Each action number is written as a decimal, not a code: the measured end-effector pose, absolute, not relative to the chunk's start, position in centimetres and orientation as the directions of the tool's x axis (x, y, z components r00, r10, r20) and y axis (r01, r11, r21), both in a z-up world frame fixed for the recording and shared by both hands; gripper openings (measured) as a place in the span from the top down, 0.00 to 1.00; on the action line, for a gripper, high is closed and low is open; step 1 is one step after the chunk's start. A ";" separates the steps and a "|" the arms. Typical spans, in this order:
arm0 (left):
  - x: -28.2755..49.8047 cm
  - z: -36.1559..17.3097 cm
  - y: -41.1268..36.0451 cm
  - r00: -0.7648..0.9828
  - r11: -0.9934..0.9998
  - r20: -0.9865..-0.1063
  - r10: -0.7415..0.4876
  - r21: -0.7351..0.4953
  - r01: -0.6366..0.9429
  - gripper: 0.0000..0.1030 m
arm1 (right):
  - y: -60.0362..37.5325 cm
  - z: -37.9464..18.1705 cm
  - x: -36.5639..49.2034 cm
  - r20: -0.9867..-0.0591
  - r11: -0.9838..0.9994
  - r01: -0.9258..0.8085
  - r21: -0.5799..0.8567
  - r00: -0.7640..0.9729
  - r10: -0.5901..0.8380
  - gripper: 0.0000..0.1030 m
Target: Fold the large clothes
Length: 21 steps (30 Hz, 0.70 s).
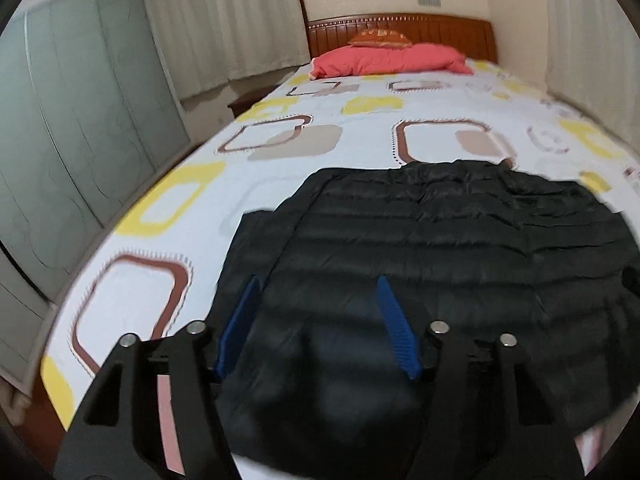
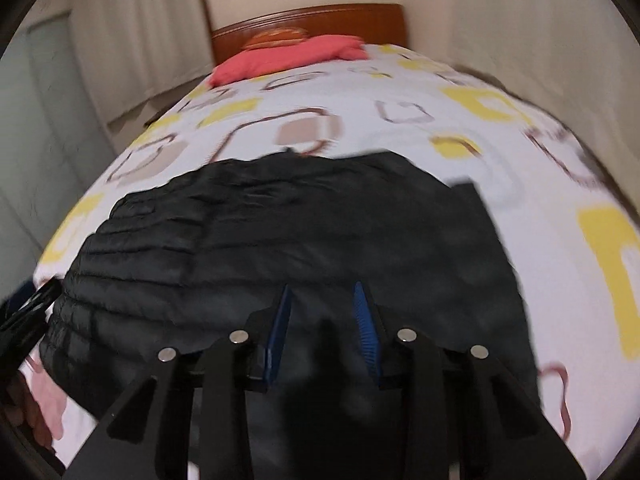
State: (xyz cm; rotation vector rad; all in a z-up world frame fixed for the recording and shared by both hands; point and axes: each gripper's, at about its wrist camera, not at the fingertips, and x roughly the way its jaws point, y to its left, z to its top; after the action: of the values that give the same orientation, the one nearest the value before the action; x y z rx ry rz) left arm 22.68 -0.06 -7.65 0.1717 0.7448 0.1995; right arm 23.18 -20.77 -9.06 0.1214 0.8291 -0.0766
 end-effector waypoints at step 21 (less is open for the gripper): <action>26.7 -15.0 -4.5 0.687 0.901 -0.628 0.365 0.423 -0.093 0.76 | -14.2 -14.8 26.7 -0.742 0.977 0.061 -0.204 0.642 -0.194 0.67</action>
State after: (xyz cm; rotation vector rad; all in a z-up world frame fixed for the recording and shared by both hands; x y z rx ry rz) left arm 26.70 -4.46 -14.98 0.3765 0.7748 0.2630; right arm 26.74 -14.24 -14.83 -0.1656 0.8625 -0.1462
